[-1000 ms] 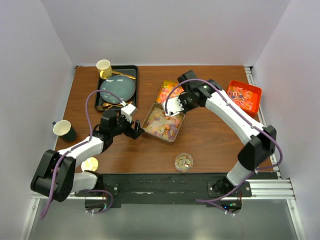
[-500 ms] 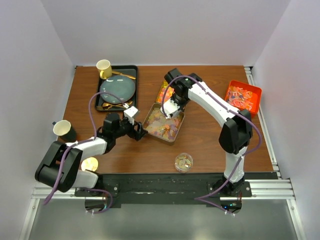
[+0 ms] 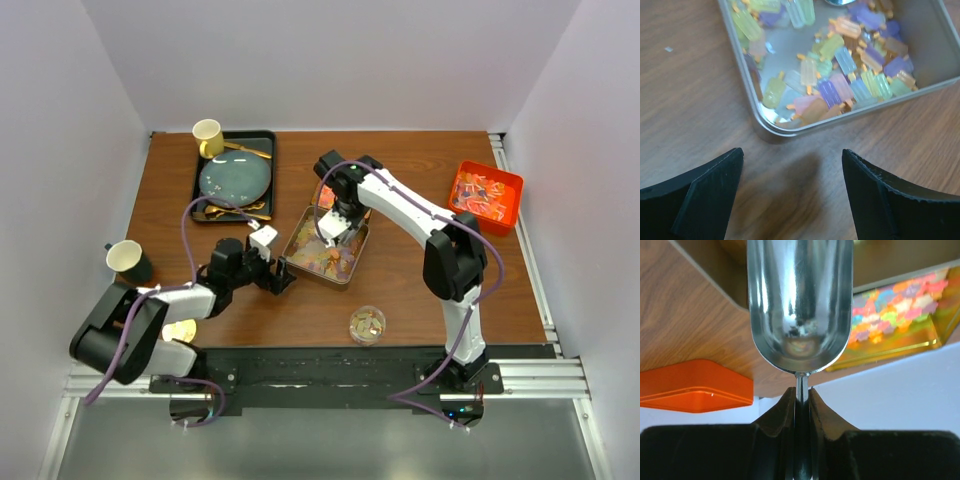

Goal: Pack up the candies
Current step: Scoop the fake candies from the storage box.

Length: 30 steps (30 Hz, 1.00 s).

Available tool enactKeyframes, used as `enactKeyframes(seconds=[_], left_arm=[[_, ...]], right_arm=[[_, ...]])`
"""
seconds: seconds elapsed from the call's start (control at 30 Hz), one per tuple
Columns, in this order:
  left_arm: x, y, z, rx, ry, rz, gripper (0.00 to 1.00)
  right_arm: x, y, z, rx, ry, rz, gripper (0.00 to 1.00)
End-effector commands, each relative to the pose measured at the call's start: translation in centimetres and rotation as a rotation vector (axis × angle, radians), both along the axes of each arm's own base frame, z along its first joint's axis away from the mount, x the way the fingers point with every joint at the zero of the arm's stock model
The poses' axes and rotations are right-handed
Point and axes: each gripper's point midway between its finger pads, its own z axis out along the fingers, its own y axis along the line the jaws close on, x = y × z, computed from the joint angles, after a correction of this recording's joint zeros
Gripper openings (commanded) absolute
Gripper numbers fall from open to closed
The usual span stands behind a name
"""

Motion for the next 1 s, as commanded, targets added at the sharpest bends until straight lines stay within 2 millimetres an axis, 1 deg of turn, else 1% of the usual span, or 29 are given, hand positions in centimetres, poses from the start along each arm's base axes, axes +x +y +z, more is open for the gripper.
enactKeyframes(seconds=[0.0, 0.07, 0.1, 0.17, 0.2, 0.27, 0.3, 0.33, 0.37, 0.4, 0.43, 0.47, 0.5, 0.57, 0.6, 0.73, 0.77, 0.8, 0.83, 0.87, 0.9, 0.93, 0.97], left_arm=[[0.8, -1.4, 0.8, -0.011, -0.058, 0.002, 0.84], [0.6, -1.7, 0.1, -0.001, -0.046, 0.004, 0.84], [0.7, -1.7, 0.1, -0.01, -0.061, 0.008, 0.84], [0.6, -1.9, -0.3, -0.01, -0.061, 0.003, 0.84], [0.7, -2.1, -0.1, -0.023, -0.078, -0.004, 0.84], [0.6, -2.3, -0.2, -0.036, -0.084, -0.012, 0.84], [0.8, -2.4, 0.2, -0.054, -0.105, -0.009, 0.84], [0.8, -2.4, -0.1, -0.055, -0.106, -0.006, 0.84], [0.9, -2.4, 0.0, -0.063, -0.116, -0.005, 0.84], [1.0, -2.6, 0.3, -0.08, -0.134, -0.005, 0.84], [0.9, -2.6, -0.2, -0.08, -0.125, -0.008, 0.84], [0.9, -2.8, -0.2, -0.086, -0.126, -0.016, 0.84], [1.0, -3.0, -0.1, -0.1, -0.142, -0.021, 0.84], [0.9, -3.2, -0.1, -0.113, -0.154, -0.036, 0.84], [0.9, -3.3, -0.3, -0.118, -0.155, -0.035, 0.84], [0.6, -3.7, -0.7, -0.145, -0.152, -0.06, 0.83], [0.5, -3.8, -0.7, -0.148, -0.147, -0.063, 0.83], [0.5, -3.9, -0.8, -0.153, -0.142, -0.065, 0.83], [0.4, -3.9, -0.8, -0.156, -0.142, -0.066, 0.83], [0.3, -3.9, -0.9, -0.158, -0.139, -0.068, 0.83], [0.3, -3.9, -0.8, -0.161, -0.139, -0.067, 0.82], [0.1, -3.9, -1.0, -0.16, -0.134, -0.068, 0.82], [0.1, -3.8, -1.0, -0.16, -0.134, -0.063, 0.82]], right_arm=[[0.0, 0.2, 0.1, -0.05, -0.021, 0.018, 0.0], [-0.5, 0.6, -0.2, -0.041, 0.005, 0.028, 0.0], [-1.2, 0.3, -0.5, -0.049, 0.042, 0.032, 0.0], [-2.0, 0.1, -0.6, -0.052, 0.075, 0.036, 0.0], [-2.6, -0.4, -1.1, -0.07, 0.102, 0.037, 0.0], [-3.5, -0.9, -1.6, -0.086, 0.125, 0.025, 0.0], [-4.1, -1.4, -1.9, -0.1, 0.147, -0.002, 0.0], [-4.4, -1.7, -2.1, -0.101, 0.156, -0.026, 0.0], [-4.8, -1.7, -2.7, -0.109, 0.172, -0.05, 0.0], [-5.6, -2.2, -2.9, -0.112, 0.192, -0.115, 0.0], [-6.0, -2.2, -3.2, -0.113, 0.204, -0.146, 0.0], [-6.2, -2.1, -3.7, -0.113, 0.213, -0.179, 0.0], [-6.8, -2.4, -3.9, -0.107, 0.214, -0.253, 0.0], [-7.2, -2.0, -4.3, -0.09, 0.218, -0.319, 0.0], [-7.7, -2.2, -4.8, -0.094, 0.223, -0.381, 0.0], [-8.3, -1.3, -5.4, -0.066, 0.2, -0.473, 0.0], [-8.2, -0.8, -5.3, -0.052, 0.191, -0.485, 0.0], [-8.4, -0.6, -5.2, -0.042, 0.185, -0.53, 0.0], [-8.5, -0.4, -5.9, -0.055, 0.191, -0.552, 0.0], [-8.1, 0.6, -5.6, -0.022, 0.18, -0.576, 0.0], [-8.5, 0.7, -5.4, -0.019, 0.181, -0.635, 0.0], [-8.5, 1.0, -6.6, -0.037, 0.194, -0.668, 0.0], [-7.9, 2.1, -6.0, 0.009, 0.184, -0.693, 0.0]])
